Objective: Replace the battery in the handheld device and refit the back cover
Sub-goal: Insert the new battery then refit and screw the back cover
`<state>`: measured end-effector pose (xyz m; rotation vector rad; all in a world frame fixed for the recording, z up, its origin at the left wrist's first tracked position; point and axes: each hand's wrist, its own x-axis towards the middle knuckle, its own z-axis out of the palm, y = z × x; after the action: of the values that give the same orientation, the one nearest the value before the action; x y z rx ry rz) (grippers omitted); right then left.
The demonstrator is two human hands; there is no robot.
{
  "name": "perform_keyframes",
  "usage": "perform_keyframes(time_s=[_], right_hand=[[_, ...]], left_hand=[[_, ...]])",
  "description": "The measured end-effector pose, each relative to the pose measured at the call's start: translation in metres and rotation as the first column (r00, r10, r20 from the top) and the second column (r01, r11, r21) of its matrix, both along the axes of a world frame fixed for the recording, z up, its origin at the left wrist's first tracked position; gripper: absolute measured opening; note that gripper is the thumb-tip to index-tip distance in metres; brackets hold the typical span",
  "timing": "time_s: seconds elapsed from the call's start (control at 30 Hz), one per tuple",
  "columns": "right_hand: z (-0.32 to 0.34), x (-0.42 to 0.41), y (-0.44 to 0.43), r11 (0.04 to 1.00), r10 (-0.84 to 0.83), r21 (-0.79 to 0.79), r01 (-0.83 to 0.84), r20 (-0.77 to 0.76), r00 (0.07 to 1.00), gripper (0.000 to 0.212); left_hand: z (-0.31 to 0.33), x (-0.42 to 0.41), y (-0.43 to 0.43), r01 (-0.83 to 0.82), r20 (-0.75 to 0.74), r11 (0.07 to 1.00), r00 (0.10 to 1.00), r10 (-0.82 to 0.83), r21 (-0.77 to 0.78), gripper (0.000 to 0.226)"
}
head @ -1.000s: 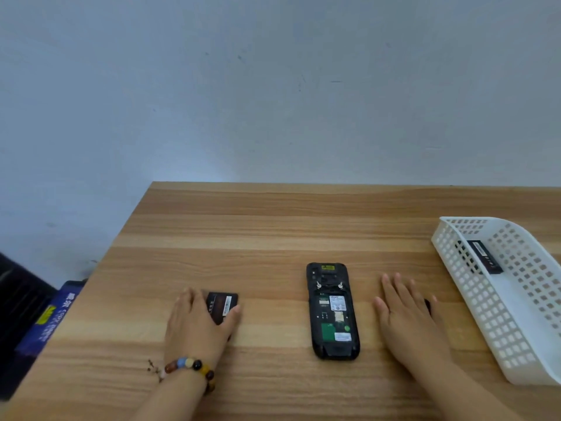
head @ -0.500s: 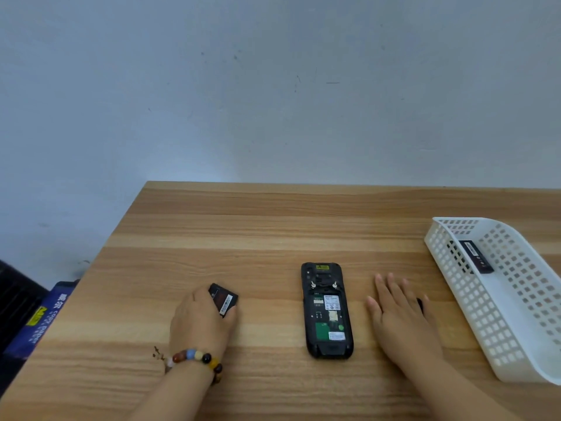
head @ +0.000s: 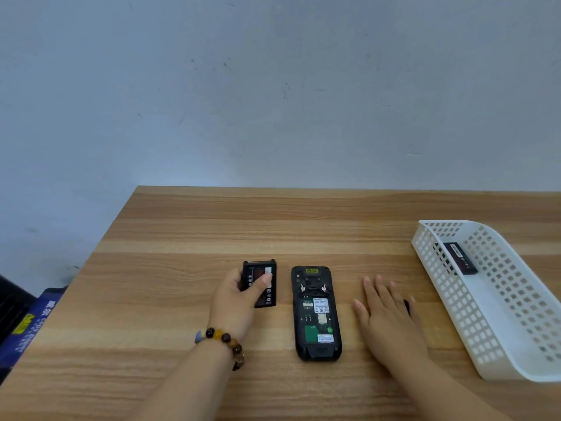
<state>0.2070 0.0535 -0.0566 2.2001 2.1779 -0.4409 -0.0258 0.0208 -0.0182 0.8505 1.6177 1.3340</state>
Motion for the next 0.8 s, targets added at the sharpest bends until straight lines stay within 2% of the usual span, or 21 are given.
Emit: perform_keyframes(time_s=[0.1, 0.27, 0.43, 0.8], right_hand=[[-0.001, 0.0, 0.001, 1.0, 0.001, -0.011, -0.001, -0.002, 1.0, 0.059], [0.0, 0.001, 0.001, 1.0, 0.011, -0.014, -0.011, 0.0, 1.0, 0.059], [0.001, 0.0, 0.001, 1.0, 0.02, -0.018, -0.02, -0.002, 1.0, 0.059], [0.005, 0.0, 0.0, 0.999, 0.026, -0.035, -0.026, -0.008, 1.0, 0.06]], left_hand=[[0.004, 0.017, 0.002, 0.071, 0.159, 0.996, 0.984, -0.078, 0.048, 0.01], [0.009, 0.033, 0.003, 0.202, 0.236, 0.97, 0.944, -0.229, 0.133, 0.017], [0.012, 0.041, 0.003, 0.275, 0.221, 0.946, 0.925, -0.31, 0.174, 0.018], [0.015, 0.047, 0.005, 0.257, 0.209, 0.944, 0.931, -0.3, 0.209, 0.024]])
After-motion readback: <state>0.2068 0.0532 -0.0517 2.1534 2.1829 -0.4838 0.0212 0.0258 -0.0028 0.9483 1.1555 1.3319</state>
